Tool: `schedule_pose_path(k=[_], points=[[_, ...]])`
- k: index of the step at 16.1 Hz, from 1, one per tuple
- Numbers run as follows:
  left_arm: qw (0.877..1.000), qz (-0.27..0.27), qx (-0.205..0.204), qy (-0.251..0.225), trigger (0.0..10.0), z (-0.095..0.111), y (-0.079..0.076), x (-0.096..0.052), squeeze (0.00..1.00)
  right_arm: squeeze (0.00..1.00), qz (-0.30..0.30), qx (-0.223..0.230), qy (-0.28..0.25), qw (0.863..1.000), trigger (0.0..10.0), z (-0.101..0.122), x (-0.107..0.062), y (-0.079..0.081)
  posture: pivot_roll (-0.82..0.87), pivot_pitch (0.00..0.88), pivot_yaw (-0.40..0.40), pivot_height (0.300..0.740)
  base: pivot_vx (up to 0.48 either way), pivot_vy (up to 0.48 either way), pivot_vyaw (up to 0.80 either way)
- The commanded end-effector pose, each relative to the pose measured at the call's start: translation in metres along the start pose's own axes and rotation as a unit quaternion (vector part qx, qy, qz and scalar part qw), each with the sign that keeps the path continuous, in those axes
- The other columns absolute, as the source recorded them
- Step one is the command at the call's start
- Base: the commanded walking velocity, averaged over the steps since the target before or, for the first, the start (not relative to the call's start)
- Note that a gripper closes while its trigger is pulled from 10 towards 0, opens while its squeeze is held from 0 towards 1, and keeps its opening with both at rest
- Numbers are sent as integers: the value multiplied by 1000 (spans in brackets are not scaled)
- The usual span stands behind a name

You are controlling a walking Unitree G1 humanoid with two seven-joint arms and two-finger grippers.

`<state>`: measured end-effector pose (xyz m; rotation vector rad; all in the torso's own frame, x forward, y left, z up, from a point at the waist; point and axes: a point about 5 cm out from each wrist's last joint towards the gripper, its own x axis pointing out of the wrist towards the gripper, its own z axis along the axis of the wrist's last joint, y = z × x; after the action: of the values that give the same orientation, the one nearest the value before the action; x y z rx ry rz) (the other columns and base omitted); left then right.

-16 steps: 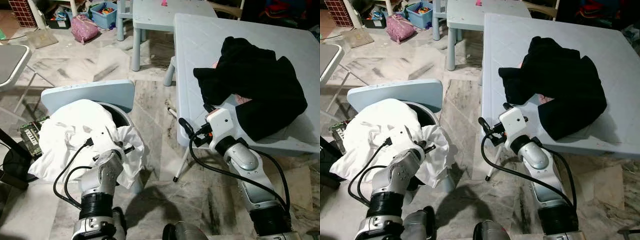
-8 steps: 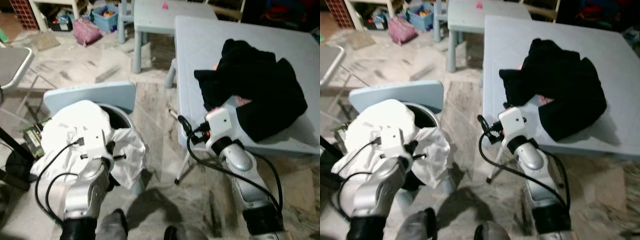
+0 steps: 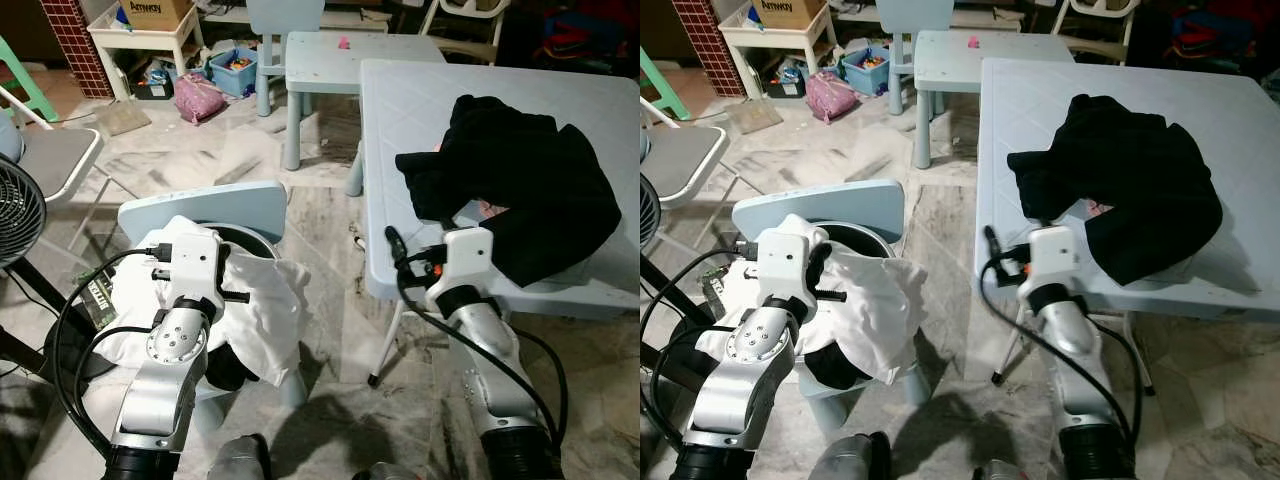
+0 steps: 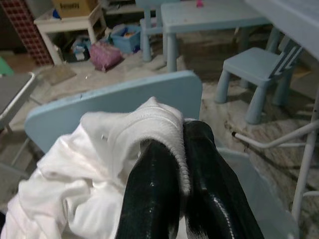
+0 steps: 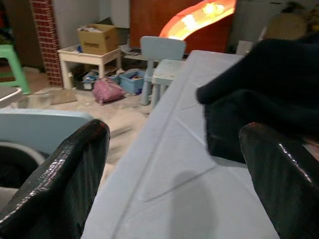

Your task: Hang hanger

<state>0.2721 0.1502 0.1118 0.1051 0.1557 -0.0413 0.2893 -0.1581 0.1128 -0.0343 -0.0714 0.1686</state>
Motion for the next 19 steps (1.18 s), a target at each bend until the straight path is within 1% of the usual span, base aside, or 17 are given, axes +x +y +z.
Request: schedule_pose_path(k=[1, 2, 4, 5, 7, 8, 10, 11, 12, 13, 14, 15, 16, 17, 18, 19], points=[[999, -1, 12, -37, 10000, 13, 0, -2, 0, 0, -18, 6, 0, 1000, 10000, -1, 0, -7, 23, 0, 13, 740, 0, 0, 0], [998, -8, 35, -53, 10000, 17, -1, -4, 0, 0, -26, 3, 1, 1000, 10000, -3, 0, -11, 33, 0, 14, 740, 0, 0, 0], [997, -14, 46, -61, 10000, 18, -1, -3, 0, 0, -48, 12, 6, 999, 10000, -8, 4, -16, 39, 0, 22, 740, 0, 0, 0], [995, -11, 64, -73, 10000, 24, -1, 0, 0, 0, -55, 11, 3, 998, 10000, -6, 8, -19, 51, 0, 23, 740, 0, 0, 0], [992, -7, 79, -97, 10000, 37, 2, 2, 0, 0, -68, 1, -9, 998, 10000, -1, 10, -26, 87, 0, 30, 740, 0, 0, 0], [991, -11, 88, -105, 10000, 38, 4, 2, 0, 0, -74, 1, -13, 997, 10000, 0, 9, -28, 81, 0, 27, 740, 0, 0, 0], [982, -61, 135, -121, 10000, 28, 2, -6, 0, 0, -64, 8, -14, 998, 10000, -5, 2, -30, 62, 0, 9, 740, 0, 0, 0], [979, -97, 128, -123, 10000, 22, -1, -10, 0, 0, -60, 3, -9, 998, 10000, -8, -2, -29, 58, 0, -1, 740, 0, 0, 0], [979, -115, 111, -125, 10000, 18, -4, -14, 0, 0, -62, 6, -1, 998, 10000, -13, -8, -31, 58, 0, -15, 740, 0, 0, 0], [981, -120, 95, -119, 10000, 12, -5, -15, 0, 0, -66, 12, 10, 998, 10000, -19, -15, -31, 47, 0, -26, 740, 0, 0, 0], [982, -123, 87, -114, 10000, 8, -6, -15, 0, 0, -66, 12, 15, 998, 10000, -23, -18, -31, 39, 0, -23, 740, 0, 0, 0], [980, -136, 83, -117, 10000, 7, -9, -15, 0, 0, -64, 12, 16, 998, 10000, -24, -18, -29, 28, 0, -20, 740, 0, 0, 0], [978, -139, 82, -132, 10000, 12, -11, -13, 0, 0, -58, 9, 12, 998, 10000, -22, -17, -26, 10, 0, -5, 740, 0, 0, 0], [977, -131, 73, -151, 10000, 23, -11, -9, 0, 0, -41, 6, -1, 999, 10000, -15, -10, -19, -23, 0, 16, 740, 0, 0, 0], [976, -129, 63, -163, 10000, 30, -10, -6, 0, 0, -25, 0, -11, 1000, 10000, -10, -5, -14, -23, 0, 16, 740, 0, 0, 0], [975, -126, 60, -172, 10000, 37, -13, -3, 0, 0, -24, -2, -18, 1000, 10000, -5, -2, -15, -24, 0, 5, 740, 0, 0, 0]])
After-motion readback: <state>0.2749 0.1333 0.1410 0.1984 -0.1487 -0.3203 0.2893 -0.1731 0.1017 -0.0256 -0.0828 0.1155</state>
